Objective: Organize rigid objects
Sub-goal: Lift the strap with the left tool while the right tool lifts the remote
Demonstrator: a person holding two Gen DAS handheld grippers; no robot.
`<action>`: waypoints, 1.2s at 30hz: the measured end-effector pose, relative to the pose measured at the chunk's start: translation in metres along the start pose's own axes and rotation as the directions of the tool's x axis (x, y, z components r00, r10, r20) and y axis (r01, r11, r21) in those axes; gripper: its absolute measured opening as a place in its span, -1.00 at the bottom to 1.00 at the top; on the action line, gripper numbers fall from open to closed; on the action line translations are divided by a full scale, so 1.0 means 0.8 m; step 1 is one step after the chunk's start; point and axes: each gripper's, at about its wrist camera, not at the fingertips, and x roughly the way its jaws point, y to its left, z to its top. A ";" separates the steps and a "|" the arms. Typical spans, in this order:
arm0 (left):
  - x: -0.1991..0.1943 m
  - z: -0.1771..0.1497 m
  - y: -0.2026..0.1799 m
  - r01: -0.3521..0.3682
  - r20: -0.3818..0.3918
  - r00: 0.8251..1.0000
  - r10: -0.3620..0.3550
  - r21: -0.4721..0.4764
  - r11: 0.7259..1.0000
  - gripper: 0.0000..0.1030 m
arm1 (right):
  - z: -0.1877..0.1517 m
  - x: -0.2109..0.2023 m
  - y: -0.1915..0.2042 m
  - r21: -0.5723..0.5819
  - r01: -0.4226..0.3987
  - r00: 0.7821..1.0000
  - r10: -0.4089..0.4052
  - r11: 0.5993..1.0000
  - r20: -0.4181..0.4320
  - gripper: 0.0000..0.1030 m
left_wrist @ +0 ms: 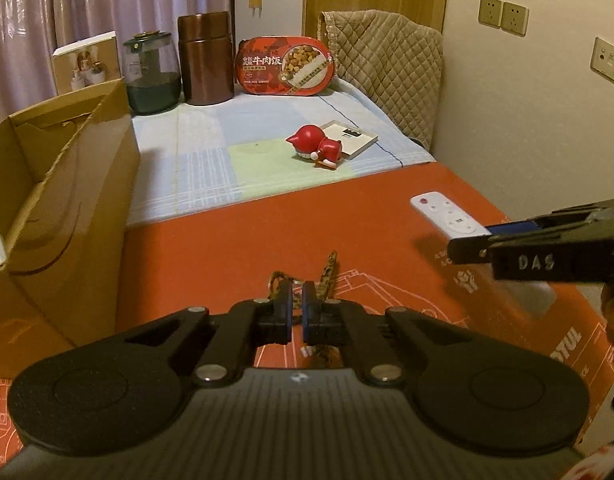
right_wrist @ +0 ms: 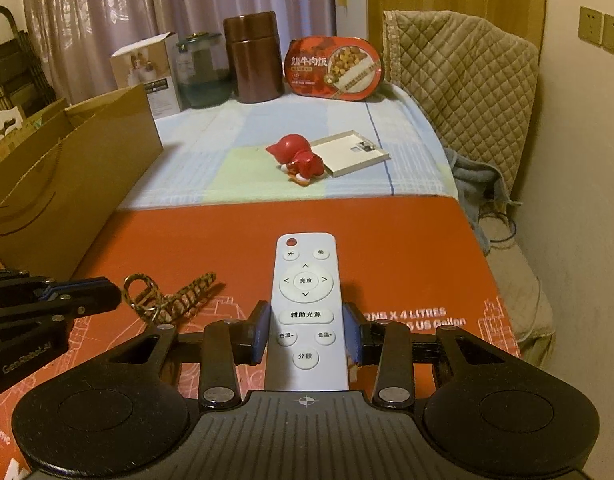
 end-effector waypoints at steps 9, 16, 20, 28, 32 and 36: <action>0.025 -0.007 0.008 0.022 -0.019 1.000 -0.022 0.011 1.000 0.10 | -0.002 0.002 0.000 0.003 -0.018 1.000 0.018 1.000 -0.021 -0.32; 0.060 -0.008 -0.001 0.032 -0.021 0.999 -0.031 0.082 0.996 0.06 | 0.000 0.016 -0.005 0.012 -0.024 0.999 0.025 1.000 -0.036 -0.31; 0.077 -0.008 -0.005 0.029 -0.042 0.999 -0.025 0.104 0.994 -0.23 | -0.001 0.023 -0.006 0.012 -0.023 0.999 0.024 1.000 -0.045 -0.31; 0.053 -0.007 0.003 0.024 -0.053 0.998 -0.022 0.034 0.999 -0.35 | 0.005 0.017 -0.003 -0.001 -0.032 0.999 0.032 0.999 -0.036 -0.32; 0.024 -0.002 0.005 0.026 -0.032 0.999 -0.025 0.018 0.999 -0.35 | 0.012 -0.001 0.005 -0.007 -0.042 0.999 0.042 0.999 -0.010 -0.32; -0.009 0.009 0.010 0.021 -0.003 1.000 -0.021 -0.008 1.000 -0.35 | 0.020 -0.021 0.017 -0.011 -0.054 0.998 0.054 0.999 0.016 -0.32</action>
